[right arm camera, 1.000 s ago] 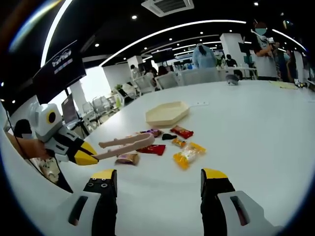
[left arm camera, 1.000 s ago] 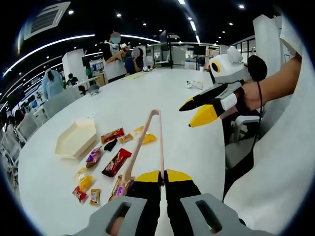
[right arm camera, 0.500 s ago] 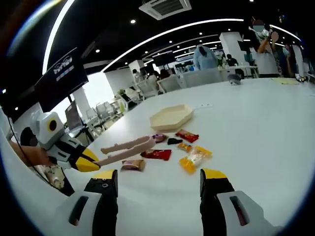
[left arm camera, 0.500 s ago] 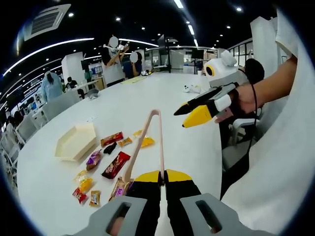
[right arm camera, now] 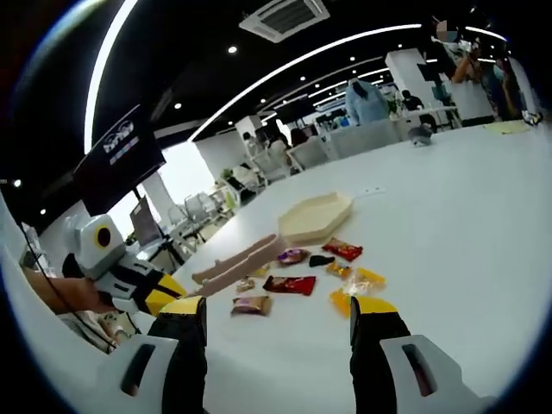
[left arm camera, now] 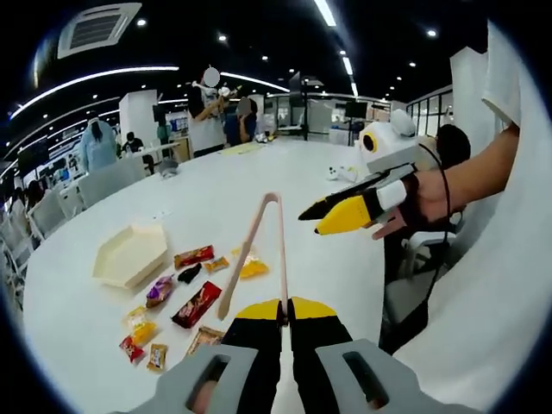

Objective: Place the target food into the container with the food tongs after gripping and lifting it, then release it inside without dropping or visibly crushing the food.

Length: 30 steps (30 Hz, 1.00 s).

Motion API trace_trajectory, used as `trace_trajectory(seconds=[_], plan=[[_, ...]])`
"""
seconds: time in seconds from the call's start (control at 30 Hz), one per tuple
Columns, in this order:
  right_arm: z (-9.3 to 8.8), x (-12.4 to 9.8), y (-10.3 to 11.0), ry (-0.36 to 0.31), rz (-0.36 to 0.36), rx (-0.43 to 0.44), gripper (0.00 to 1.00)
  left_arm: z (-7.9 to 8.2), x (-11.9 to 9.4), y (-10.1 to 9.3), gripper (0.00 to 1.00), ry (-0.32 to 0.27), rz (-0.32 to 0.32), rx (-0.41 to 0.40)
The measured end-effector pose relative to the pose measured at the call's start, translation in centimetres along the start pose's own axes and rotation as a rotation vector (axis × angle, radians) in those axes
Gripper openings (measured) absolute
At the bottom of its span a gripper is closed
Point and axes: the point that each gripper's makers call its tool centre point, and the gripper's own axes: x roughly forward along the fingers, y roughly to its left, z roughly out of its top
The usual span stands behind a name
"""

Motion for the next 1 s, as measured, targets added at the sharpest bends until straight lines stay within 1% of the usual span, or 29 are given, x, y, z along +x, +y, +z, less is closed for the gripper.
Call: trace_trajectory(seconds=[0.07, 0.1, 0.3, 0.4, 0.43, 0.5, 0.57, 0.6, 0.67, 0.7, 0.73, 0.77, 0.8, 0.87, 0.97, 1.0], plan=[[0.0, -0.1, 0.1, 0.010, 0.011, 0.009, 0.68, 0.6, 0.1, -0.3, 0.00, -0.018, -0.002, -0.003], [0.2, -0.2, 0.3, 0.005, 0.027, 0.014, 0.68, 0.7, 0.2, -0.5, 0.00, -0.021, -0.001, -0.002], [1.2, -0.5, 0.5, -0.052, 0.093, 0.075, 0.66, 1.4, 0.8, -2.0, 0.00, -0.015, -0.030, -0.004], [1.6, -0.7, 0.3, -0.067, 0.114, 0.090, 0.64, 1.4, 0.9, -2.3, 0.00, -0.013, -0.020, -0.021], [1.8, -0.8, 0.3, -0.080, 0.132, 0.110, 0.62, 1.4, 1.0, -2.3, 0.00, -0.010, -0.015, -0.023], [1.8, -0.9, 0.1, -0.092, 0.153, 0.133, 0.59, 1.0, 1.1, -2.4, 0.00, -0.008, -0.003, -0.027], [1.5, -1.1, -0.2, -0.075, 0.166, 0.129, 0.50, 0.9, 1.0, -2.5, 0.00, -0.006, 0.012, -0.040], [1.5, -1.1, -0.1, -0.076, 0.173, 0.130, 0.47, 0.9, 1.0, -2.6, 0.00, -0.012, 0.018, -0.043], [1.6, -1.4, 0.2, -0.073, 0.197, 0.135, 0.44, 1.2, 1.0, -3.2, 0.00, -0.038, 0.008, -0.071], [1.7, -1.4, 0.3, -0.073, 0.200, 0.138, 0.43, 1.2, 1.0, -3.3, 0.00, -0.038, 0.007, -0.070], [2.1, -1.6, 0.6, -0.084, 0.220, 0.153, 0.41, 1.1, 1.3, -3.5, 0.00, -0.031, 0.001, -0.058], [2.4, -1.6, 1.0, -0.098, 0.240, 0.172, 0.38, 1.1, 1.4, -3.7, 0.00, -0.022, -0.006, -0.038], [2.6, -1.5, 0.9, -0.102, 0.248, 0.185, 0.37, 1.1, 1.6, -4.0, 0.00, -0.025, -0.020, -0.021], [3.0, -1.2, 0.7, -0.121, 0.252, 0.218, 0.34, 1.1, 1.7, -4.1, 0.00, -0.031, -0.028, -0.011], [3.3, -0.7, 0.6, -0.128, 0.253, 0.255, 0.29, 1.2, 1.6, -4.3, 0.00, -0.045, -0.041, 0.003], [3.4, -0.2, 0.0, -0.122, 0.202, 0.330, 0.25, 1.1, 1.5, -4.3, 0.00, -0.041, -0.047, 0.003]])
